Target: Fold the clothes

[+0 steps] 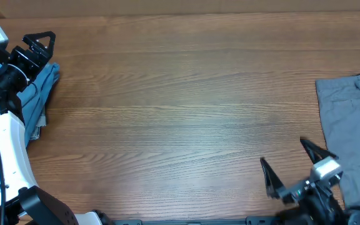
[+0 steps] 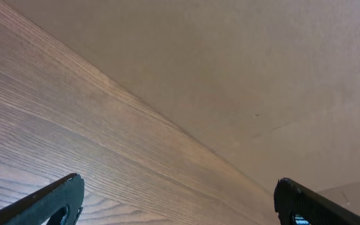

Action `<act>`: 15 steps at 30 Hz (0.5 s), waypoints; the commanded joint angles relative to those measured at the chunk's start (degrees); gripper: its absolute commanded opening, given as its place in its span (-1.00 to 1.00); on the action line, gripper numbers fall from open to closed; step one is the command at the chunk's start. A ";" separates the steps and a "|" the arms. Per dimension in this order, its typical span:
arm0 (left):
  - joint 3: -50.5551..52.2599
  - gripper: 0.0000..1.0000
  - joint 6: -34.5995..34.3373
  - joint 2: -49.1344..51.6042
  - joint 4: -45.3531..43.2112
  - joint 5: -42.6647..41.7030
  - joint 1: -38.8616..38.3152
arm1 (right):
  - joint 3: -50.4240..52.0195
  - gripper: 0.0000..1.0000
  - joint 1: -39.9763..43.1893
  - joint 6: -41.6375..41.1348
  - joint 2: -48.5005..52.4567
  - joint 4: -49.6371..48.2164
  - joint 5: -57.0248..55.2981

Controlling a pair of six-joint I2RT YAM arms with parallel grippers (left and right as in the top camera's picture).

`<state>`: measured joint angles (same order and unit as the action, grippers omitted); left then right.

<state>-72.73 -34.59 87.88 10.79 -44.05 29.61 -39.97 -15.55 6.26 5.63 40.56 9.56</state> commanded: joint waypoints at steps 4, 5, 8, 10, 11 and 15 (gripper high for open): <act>-0.28 1.00 0.31 0.13 -0.13 0.17 -0.11 | 19.93 1.00 4.13 -0.02 -3.39 -26.18 -0.55; -0.28 1.00 0.31 0.13 -0.13 0.17 -0.11 | 21.66 1.00 4.48 -0.02 -3.67 -28.35 -0.55; -0.28 1.00 0.31 0.13 -0.13 0.17 -0.11 | 24.76 1.00 4.81 -0.02 -4.87 -31.85 -0.55; -0.28 1.00 0.31 0.13 -0.13 0.17 -0.11 | 26.77 1.00 5.14 -0.13 -5.46 -33.73 -0.52; -0.28 1.00 0.31 0.13 -0.13 0.17 -0.11 | 27.47 1.00 5.29 -0.26 -5.46 -34.60 -0.52; -0.28 1.00 0.31 0.13 -0.11 0.17 -0.11 | 29.51 1.00 6.38 -0.24 -5.46 -35.23 -0.52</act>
<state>-72.73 -34.59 87.88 10.81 -44.05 29.61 -11.68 -10.04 6.20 0.84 6.33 9.58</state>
